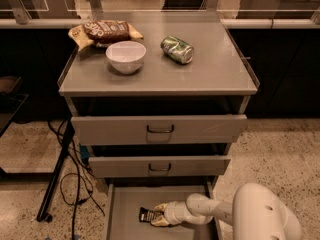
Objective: Pick rxbar chocolate from bottom drawer and place on counter
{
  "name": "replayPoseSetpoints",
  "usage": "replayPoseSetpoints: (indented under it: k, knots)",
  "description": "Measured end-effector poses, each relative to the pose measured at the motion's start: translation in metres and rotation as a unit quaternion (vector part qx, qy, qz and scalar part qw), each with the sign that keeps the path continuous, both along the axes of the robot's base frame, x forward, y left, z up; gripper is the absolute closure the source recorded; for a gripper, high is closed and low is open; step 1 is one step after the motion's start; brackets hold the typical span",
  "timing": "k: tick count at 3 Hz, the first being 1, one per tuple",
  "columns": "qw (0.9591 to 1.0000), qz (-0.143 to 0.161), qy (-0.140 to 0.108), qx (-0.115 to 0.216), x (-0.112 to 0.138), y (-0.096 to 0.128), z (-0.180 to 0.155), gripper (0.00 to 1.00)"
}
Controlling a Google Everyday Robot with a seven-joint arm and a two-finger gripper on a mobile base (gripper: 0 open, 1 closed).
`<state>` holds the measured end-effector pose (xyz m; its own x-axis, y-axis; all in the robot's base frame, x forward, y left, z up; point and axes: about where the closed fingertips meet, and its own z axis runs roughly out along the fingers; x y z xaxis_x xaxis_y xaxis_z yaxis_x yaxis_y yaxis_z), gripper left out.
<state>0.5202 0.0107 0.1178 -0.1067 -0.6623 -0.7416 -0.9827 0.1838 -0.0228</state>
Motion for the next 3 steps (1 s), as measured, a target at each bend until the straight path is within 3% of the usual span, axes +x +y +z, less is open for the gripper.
replayPoseSetpoints:
  k: [2, 3]
  knots:
    - [0.9982, 0.033, -0.023, 0.045, -0.011, -0.012, 0.064, 1.00]
    - [0.9981, 0.038, -0.033, 0.034, -0.012, -0.029, 0.099, 1.00]
